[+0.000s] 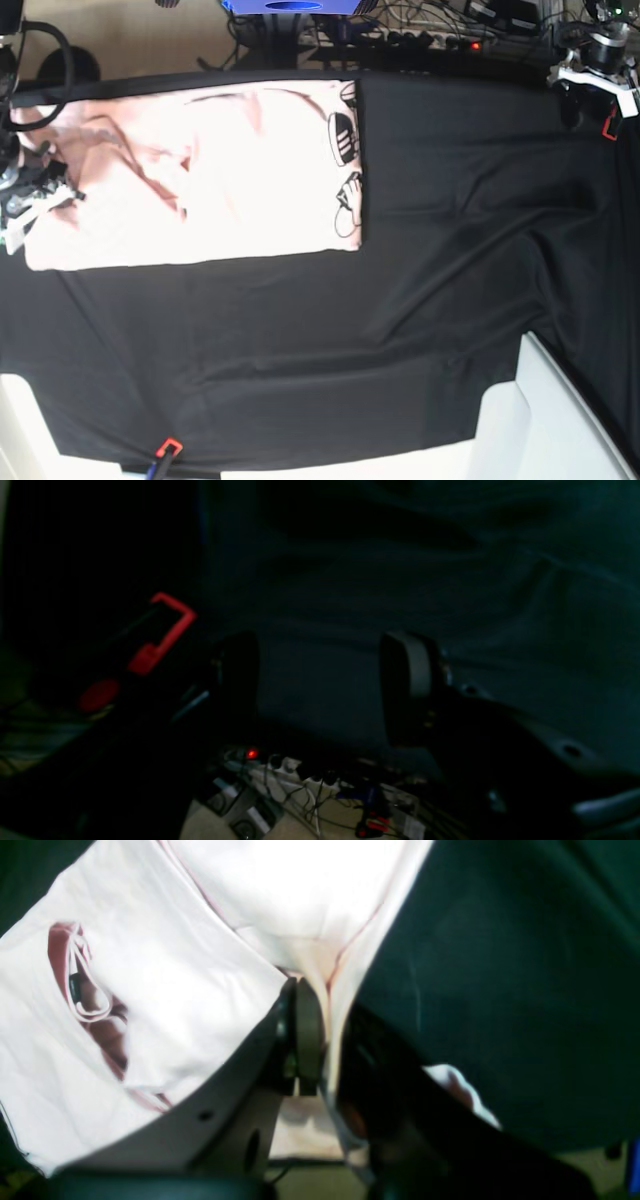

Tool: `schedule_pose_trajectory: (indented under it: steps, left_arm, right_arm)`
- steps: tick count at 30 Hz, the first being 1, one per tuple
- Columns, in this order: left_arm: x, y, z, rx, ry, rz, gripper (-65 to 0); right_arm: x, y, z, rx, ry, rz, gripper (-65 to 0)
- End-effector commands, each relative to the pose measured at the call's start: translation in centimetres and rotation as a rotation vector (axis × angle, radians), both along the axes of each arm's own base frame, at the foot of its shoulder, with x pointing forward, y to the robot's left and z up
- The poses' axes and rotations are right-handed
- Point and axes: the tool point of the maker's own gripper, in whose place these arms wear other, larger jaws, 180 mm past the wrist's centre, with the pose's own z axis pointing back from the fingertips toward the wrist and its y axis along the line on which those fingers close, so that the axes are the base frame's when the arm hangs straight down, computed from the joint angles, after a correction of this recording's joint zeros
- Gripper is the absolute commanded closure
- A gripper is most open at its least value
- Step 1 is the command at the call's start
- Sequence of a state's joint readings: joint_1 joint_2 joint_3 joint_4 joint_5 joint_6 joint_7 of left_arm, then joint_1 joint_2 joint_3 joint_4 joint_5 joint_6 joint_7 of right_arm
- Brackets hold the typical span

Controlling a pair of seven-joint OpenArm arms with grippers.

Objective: Fold the T-shirt properly
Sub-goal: 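Grasp the shirt edge with the right gripper and drag it, then fold the grasped shirt section over the printed side with the right gripper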

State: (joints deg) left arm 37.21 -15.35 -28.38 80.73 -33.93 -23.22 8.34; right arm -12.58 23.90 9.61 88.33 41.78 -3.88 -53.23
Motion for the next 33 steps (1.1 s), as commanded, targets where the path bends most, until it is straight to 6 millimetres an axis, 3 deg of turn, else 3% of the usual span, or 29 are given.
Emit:
schedule_pose_trajectory:
  steps: [1,5,9,15,22,24,30,33]
  left_arm:
    - [0.4,0.5,1.1,0.018,-0.034,-0.007,-37.1]
    - [0.5,0.4,1.1,0.017,-0.035,-0.009,-37.1]
    - [0.3,0.5,1.0,0.022,-0.026,-0.010,-37.1]
    - [-1.0,-0.1,-0.8,0.140,0.102,-0.102,-37.0]
    - [-2.7,1.9,-0.7,0.236,0.142,-0.014,-37.0]
    - [-2.8,2.0,-0.7,0.254,0.156,-0.025,-37.0]
    - [-3.1,2.2,-0.7,0.265,0.169,-0.027,-37.0]
    - [-3.3,2.2,-0.7,0.265,0.171,-0.027,-37.0]
  right_arm:
    - [1.4,0.8,1.4,0.008,-0.056,-0.004,-0.1]
    - [1.9,4.4,2.8,0.028,-0.069,-0.024,-0.1]
    - [1.3,7.6,2.7,0.050,-0.031,-0.041,-0.1]
    - [-0.1,12.9,2.3,0.124,0.026,-0.066,-0.1]
    - [-0.7,18.7,2.3,0.197,0.052,0.025,-0.1]
    - [-0.9,19.7,2.2,0.203,0.072,0.012,-0.1]
    - [-1.3,25.5,3.0,0.238,0.069,0.187,-0.1]
    - [-1.5,27.1,3.2,0.264,0.096,0.220,-0.1]
